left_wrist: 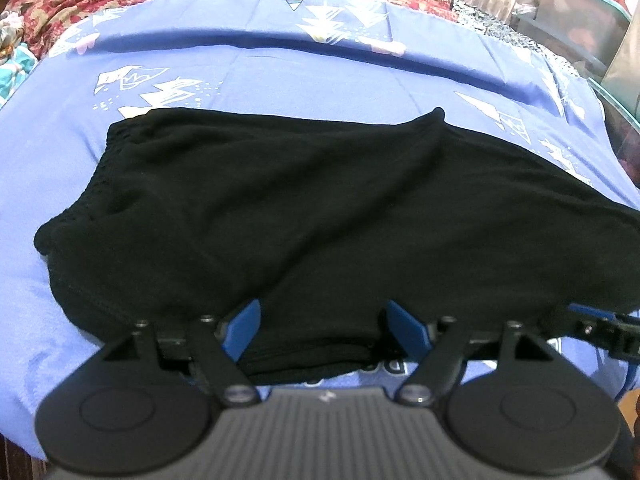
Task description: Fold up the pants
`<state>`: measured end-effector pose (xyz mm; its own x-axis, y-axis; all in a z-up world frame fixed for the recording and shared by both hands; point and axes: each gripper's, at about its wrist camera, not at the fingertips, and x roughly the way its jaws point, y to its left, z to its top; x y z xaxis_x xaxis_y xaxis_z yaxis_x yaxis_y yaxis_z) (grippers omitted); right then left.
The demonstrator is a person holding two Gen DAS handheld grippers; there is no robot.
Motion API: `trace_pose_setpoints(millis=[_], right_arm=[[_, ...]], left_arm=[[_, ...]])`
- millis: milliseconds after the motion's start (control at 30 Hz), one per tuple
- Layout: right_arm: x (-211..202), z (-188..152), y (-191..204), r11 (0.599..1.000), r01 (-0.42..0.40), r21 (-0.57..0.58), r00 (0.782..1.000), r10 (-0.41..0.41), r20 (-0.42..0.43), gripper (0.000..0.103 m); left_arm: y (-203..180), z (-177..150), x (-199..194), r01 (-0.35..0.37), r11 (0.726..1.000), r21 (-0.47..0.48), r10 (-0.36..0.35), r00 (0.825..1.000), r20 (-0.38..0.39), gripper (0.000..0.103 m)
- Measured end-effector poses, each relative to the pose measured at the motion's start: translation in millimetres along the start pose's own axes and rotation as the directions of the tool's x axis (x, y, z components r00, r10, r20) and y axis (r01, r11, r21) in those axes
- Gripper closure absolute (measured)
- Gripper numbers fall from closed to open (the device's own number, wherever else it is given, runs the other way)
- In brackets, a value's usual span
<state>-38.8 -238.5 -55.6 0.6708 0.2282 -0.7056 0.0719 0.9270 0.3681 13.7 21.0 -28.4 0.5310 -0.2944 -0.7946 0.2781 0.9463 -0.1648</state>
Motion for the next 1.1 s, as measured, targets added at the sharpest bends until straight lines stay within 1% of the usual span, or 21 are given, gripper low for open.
trace_pose_setpoints(millis=[100, 233, 300, 467, 600, 667, 733, 767, 833, 867, 900, 967, 1000, 1067, 1100], right_arm=[[2, 0, 5, 0.999, 0.024, -0.033, 1.000, -0.024, -0.001, 0.040], [-2, 4, 9, 0.998, 0.048, -0.043, 0.999, -0.048, -0.003, 0.040], [-7, 4, 10, 0.998, 0.058, -0.039, 0.998, -0.057, 0.021, 0.041], [-21, 13, 9, 0.993, 0.100, -0.059, 0.989, -0.093, 0.112, 0.041], [-20, 22, 8, 0.993, 0.106, -0.058, 0.987, -0.097, 0.132, 0.043], [-15, 25, 11, 0.992, 0.109, -0.067, 0.987, -0.100, 0.124, 0.044], [-6, 25, 11, 0.993, 0.104, -0.064, 0.991, -0.098, 0.096, 0.044], [-1, 22, 10, 0.993, 0.104, -0.061, 0.993, -0.099, 0.071, 0.044], [13, 14, 3, 0.991, 0.125, -0.047, 0.992, -0.125, -0.015, 0.045], [15, 9, -2, 0.993, 0.116, -0.038, 0.993, -0.117, -0.026, 0.045], [12, 5, -3, 0.994, 0.105, -0.044, 0.994, -0.105, -0.001, 0.045], [7, 4, -2, 0.993, 0.102, -0.064, 0.995, -0.102, -0.003, 0.045], [3, 4, -4, 0.995, 0.091, -0.052, 0.996, -0.090, 0.006, 0.045], [-9, 8, -17, 0.999, 0.042, 0.018, 0.998, -0.043, 0.038, 0.045], [-17, 10, -25, 0.998, 0.026, 0.056, 0.997, -0.030, 0.069, 0.045]], left_arm=[[3, 0, -1, 0.010, 1.000, -0.004, -0.010, 1.000, 0.001, 0.030], [7, 0, -2, 0.027, 1.000, -0.006, -0.027, 1.000, 0.003, 0.029], [9, 0, -4, 0.038, 0.999, -0.007, -0.038, 0.999, 0.005, 0.029], [14, 5, -18, 0.076, 0.997, -0.032, -0.075, 0.997, 0.013, 0.029], [13, 10, -33, 0.105, 0.994, -0.029, -0.104, 0.993, 0.052, 0.029], [12, 10, -32, 0.106, 0.994, -0.027, -0.105, 0.993, 0.052, 0.029], [13, 8, -26, 0.098, 0.995, -0.033, -0.097, 0.995, 0.028, 0.030], [14, 6, -20, 0.084, 0.996, -0.039, -0.084, 0.996, 0.006, 0.030], [15, 5, -9, 0.061, 0.998, -0.035, -0.062, 0.997, -0.033, 0.032], [14, 4, -7, 0.054, 0.998, -0.019, -0.055, 0.998, -0.035, 0.032], [12, 3, -8, 0.049, 0.999, -0.008, -0.049, 0.998, -0.031, 0.031], [7, 4, -11, 0.040, 0.999, 0.008, -0.040, 0.999, -0.026, 0.030], [6, 5, -13, 0.043, 0.999, 0.006, -0.043, 0.999, -0.023, 0.029], [6, 10, -19, 0.065, 0.998, -0.012, -0.066, 0.998, -0.005, 0.029], [6, 12, -23, 0.079, 0.997, -0.016, -0.079, 0.997, 0.005, 0.029]])
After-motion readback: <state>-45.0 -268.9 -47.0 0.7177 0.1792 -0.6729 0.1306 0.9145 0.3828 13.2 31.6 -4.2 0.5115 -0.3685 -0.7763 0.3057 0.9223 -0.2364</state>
